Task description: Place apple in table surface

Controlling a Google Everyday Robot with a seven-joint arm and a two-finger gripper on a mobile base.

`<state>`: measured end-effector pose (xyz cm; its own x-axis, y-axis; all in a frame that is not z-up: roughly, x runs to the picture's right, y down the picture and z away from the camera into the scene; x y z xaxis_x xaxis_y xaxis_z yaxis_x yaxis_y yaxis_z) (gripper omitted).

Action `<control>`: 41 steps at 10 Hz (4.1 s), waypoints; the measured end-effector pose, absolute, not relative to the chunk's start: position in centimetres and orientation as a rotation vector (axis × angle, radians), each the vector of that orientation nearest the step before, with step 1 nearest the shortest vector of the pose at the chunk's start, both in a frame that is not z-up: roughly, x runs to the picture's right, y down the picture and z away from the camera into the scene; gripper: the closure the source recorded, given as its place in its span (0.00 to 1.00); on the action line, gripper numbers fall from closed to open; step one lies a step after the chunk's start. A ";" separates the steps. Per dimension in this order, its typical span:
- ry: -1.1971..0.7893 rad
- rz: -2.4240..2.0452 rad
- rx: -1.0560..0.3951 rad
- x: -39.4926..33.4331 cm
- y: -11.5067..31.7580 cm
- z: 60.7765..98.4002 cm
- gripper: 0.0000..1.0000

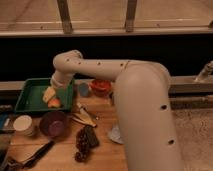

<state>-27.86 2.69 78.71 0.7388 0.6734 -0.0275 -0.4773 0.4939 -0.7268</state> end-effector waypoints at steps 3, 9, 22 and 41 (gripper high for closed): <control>-0.288 0.683 -0.823 -30.2 4.0 81.0 0.20; -0.287 0.687 -0.836 -30.5 4.1 81.8 0.20; -0.198 0.724 -0.931 -31.3 8.1 89.4 0.20; -0.315 0.684 -0.937 -33.4 6.8 87.2 1.00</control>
